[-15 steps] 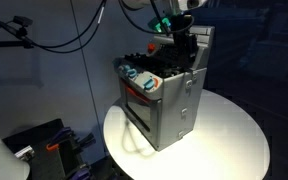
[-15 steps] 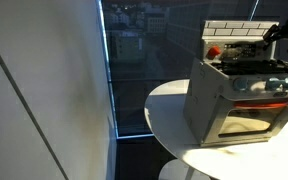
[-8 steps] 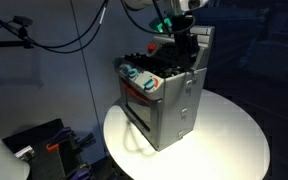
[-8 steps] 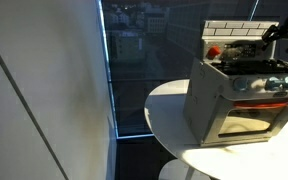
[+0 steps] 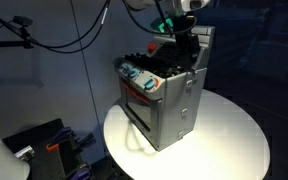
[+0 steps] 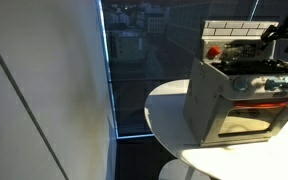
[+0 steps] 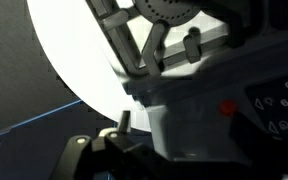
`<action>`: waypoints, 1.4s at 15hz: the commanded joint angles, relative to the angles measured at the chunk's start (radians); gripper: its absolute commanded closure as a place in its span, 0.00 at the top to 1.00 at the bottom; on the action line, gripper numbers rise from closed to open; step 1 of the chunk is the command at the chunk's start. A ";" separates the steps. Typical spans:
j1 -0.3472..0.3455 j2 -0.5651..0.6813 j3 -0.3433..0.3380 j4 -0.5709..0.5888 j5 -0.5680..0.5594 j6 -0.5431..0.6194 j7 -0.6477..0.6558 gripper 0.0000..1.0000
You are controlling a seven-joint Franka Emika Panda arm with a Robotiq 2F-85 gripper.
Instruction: Press the top red button on the right side of the stove
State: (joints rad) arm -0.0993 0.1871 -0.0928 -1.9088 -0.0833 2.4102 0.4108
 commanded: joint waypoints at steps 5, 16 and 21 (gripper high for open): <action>0.015 0.046 -0.020 0.084 0.013 -0.046 0.014 1.00; 0.018 -0.049 -0.011 -0.019 0.017 -0.079 -0.030 1.00; 0.016 -0.087 -0.009 -0.051 0.019 -0.132 -0.057 1.00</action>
State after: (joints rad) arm -0.0884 0.1509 -0.0959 -1.9249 -0.0833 2.3266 0.3921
